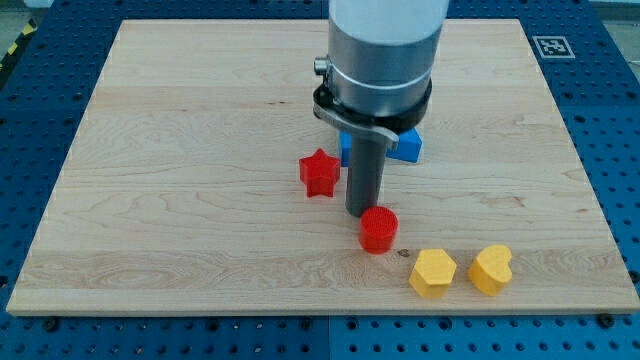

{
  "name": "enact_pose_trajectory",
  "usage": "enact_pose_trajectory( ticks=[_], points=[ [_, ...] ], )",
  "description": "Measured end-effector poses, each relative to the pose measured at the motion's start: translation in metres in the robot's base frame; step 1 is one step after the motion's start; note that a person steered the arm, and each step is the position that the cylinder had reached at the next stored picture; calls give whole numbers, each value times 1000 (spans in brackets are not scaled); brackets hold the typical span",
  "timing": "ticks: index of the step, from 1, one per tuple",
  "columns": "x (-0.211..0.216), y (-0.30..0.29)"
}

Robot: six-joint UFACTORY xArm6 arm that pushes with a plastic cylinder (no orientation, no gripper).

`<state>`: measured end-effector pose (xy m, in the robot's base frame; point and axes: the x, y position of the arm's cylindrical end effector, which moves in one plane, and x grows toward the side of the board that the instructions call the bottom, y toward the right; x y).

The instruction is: Move the red circle to the left side of the yellow hexagon

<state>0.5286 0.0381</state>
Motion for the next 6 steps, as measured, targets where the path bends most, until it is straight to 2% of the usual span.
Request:
enact_pose_trajectory(
  ticks=[2,3,6],
  points=[
    [12,0],
    [-9,0],
    [27,1]
  ],
)
